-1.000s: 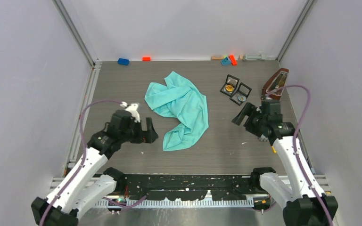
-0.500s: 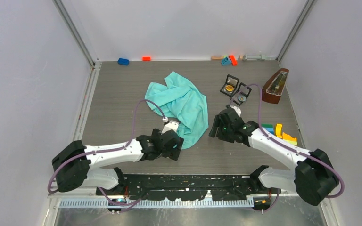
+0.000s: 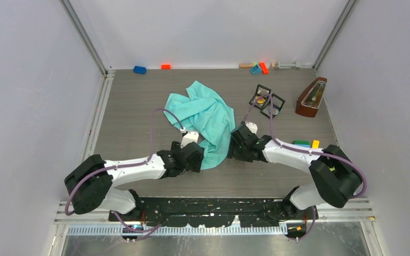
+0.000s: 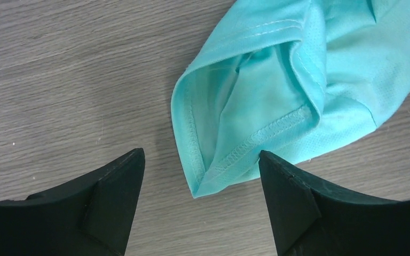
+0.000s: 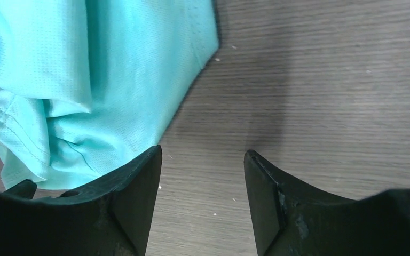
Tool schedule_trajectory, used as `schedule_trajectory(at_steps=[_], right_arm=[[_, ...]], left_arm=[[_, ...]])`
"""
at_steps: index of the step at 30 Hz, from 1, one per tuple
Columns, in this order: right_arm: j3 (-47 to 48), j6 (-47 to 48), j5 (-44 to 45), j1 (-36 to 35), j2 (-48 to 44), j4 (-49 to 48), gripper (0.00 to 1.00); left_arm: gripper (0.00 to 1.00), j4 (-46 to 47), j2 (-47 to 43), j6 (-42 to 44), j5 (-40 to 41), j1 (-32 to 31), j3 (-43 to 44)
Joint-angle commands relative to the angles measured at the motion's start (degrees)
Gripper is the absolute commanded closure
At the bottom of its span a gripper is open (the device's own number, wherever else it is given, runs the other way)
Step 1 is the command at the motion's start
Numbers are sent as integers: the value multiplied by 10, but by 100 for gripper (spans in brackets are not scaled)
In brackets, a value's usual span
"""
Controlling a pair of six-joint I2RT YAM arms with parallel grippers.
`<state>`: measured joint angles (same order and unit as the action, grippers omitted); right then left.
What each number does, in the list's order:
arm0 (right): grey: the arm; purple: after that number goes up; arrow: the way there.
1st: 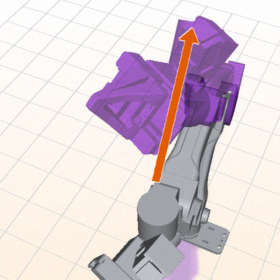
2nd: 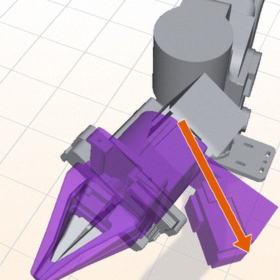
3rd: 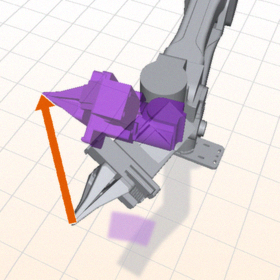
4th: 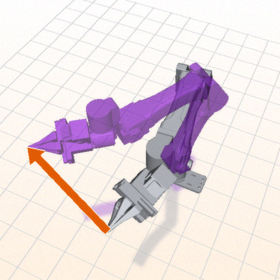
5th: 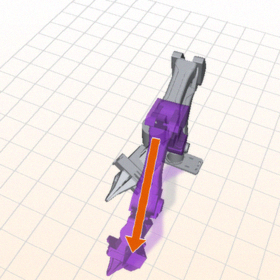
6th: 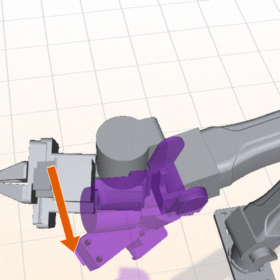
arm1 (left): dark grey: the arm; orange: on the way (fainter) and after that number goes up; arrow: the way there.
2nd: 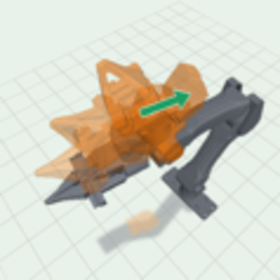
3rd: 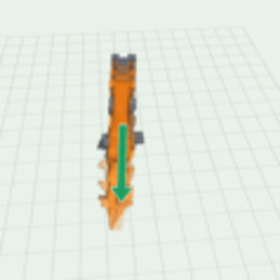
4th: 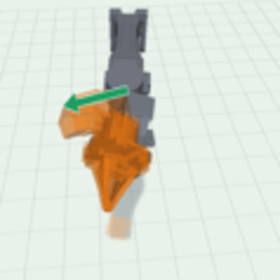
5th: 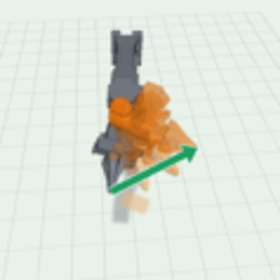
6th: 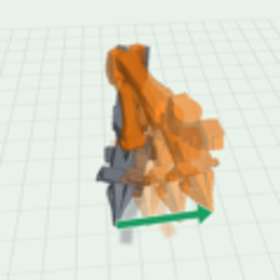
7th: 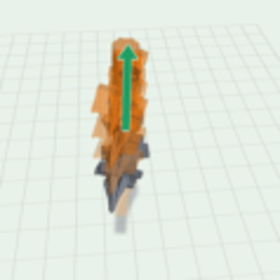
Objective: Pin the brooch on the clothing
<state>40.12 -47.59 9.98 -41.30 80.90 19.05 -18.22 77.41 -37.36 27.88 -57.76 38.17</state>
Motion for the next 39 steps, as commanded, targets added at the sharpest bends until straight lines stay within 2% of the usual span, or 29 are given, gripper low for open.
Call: schedule_trajectory(at_steps=[1, 5, 7, 10, 12, 13, 16, 22, 23, 24, 26, 29, 32, 35, 39], right_arm=[[38, -11, 29, -17, 23, -40, 38], [42, -17, 38, -32, 32, -45, 40], [39, -22, 44, -36, 26, -46, 42], [29, -23, 57, -37, 3, -36, 43], [23, -22, 77, -37, -24, -16, 44], [22, -21, 93, -37, -46, 2, 44], [19, -15, 139, -37, -95, 60, 44], [32, -25, 236, -37, -237, 206, 41], [34, -32, 244, -37, -253, 223, 41], [38, -35, 256, -37, -284, 251, 41], [42, -42, 265, -36, -331, 284, 37], [44, -49, 271, -36, -382, 313, 32], [45, -50, 275, -36, -415, 334, 26], [50, -49, 269, -36, -415, 348, 24], [38, -54, 235, -36, -387, 345, 23]], left_arm=[[23, 64, 10, -13, -21, 24, -16], [37, 75, 34, -13, -38, 40, -20], [49, 98, 45, -4, -55, 40, -24], [80, 123, 70, -4, -102, 38, -21], [97, 167, 85, -4, -145, 25, -23], [100, 208, 91, -4, -165, 14, -24], [100, 270, 118, -2, -195, -43, 3], [100, 287, 210, 45, -201, -167, 171], [99, 284, 221, 53, -200, -177, 192], [94, 283, 227, 57, -199, -182, 204], [76, 284, 225, 52, -198, -183, 208], [44, 281, 183, 53, -185, -183, 184], [24, 248, 119, 54, -138, -182, 149], [15, 169, 51, 41, -85, -168, 115], [13, 89, -27, -1, -63, -95, 61]])
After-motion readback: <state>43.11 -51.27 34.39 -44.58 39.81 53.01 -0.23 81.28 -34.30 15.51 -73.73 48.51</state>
